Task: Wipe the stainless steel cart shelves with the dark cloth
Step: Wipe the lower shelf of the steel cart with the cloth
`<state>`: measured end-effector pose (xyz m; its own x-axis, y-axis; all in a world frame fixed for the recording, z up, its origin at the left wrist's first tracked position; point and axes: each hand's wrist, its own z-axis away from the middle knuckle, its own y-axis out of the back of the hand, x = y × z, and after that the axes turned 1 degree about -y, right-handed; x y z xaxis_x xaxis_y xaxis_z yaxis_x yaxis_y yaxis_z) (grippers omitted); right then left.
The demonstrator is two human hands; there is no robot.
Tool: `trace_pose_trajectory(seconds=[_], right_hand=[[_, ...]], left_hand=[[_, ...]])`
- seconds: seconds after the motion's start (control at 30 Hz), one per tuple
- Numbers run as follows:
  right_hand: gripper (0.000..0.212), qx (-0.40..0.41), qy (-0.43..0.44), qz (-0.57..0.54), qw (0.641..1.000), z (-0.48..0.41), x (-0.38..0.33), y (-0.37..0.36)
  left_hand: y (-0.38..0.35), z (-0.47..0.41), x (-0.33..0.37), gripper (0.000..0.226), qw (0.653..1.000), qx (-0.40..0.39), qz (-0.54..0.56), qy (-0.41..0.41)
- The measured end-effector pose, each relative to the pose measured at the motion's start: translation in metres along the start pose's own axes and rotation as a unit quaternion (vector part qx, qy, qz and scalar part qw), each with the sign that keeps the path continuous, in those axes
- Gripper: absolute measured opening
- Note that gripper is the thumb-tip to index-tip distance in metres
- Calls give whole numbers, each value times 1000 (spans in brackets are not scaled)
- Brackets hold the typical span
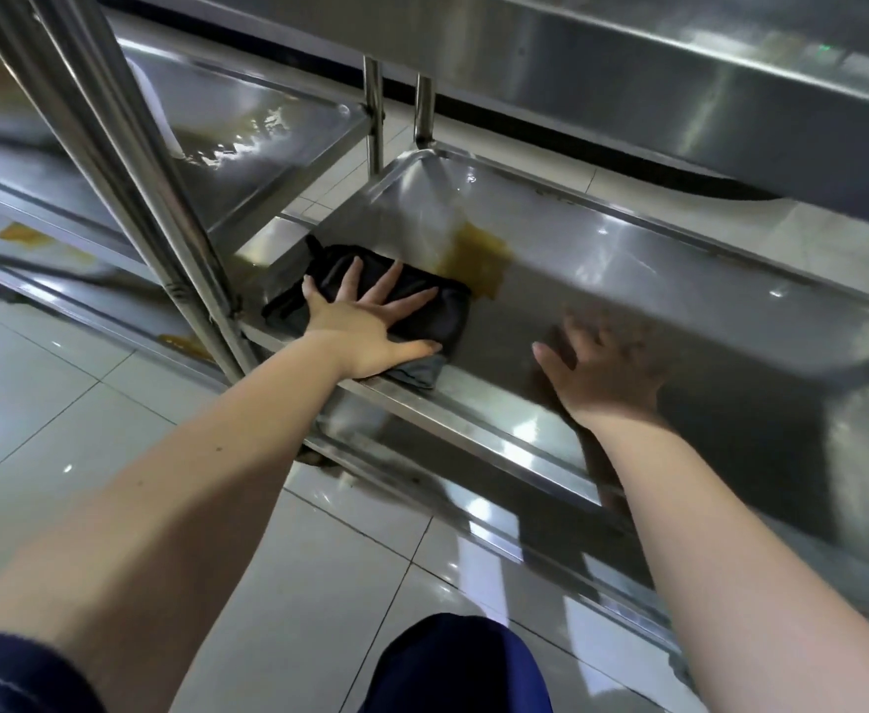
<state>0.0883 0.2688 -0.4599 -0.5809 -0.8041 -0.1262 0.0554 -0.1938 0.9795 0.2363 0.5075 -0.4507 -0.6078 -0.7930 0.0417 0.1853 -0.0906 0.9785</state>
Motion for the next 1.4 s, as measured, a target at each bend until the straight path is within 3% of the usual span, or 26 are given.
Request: trace_pose_trajectory(seconds=[0.13, 0.5, 0.67, 0.87, 1.0, 1.1, 1.4], right_hand=[[70, -3, 61, 32, 998, 9, -43, -12], [67, -9, 102, 68, 992, 5, -42, -20], [67, -10, 95, 61, 994, 4, -40, -18], [68, -14, 103, 54, 993, 6, -38, -18], [74, -45, 93, 14, 995, -5, -34, -11], [84, -15, 73, 45, 996, -11, -32, -12], [82, -43, 97, 64, 992, 2, -22, -11]], left_hand=[[-1, 3, 0, 73, 1000, -2, 1, -2], [8, -25, -37, 73, 999, 13, 9, 36], [14, -24, -26, 74, 999, -7, 9, 40], [9, 26, -22, 78, 995, -90, 29, 1], [11, 32, -17, 77, 996, -83, 30, 7], [6, 35, -10, 77, 997, -75, 26, 16], [-3, 49, 1, 79, 995, -86, 37, 27]])
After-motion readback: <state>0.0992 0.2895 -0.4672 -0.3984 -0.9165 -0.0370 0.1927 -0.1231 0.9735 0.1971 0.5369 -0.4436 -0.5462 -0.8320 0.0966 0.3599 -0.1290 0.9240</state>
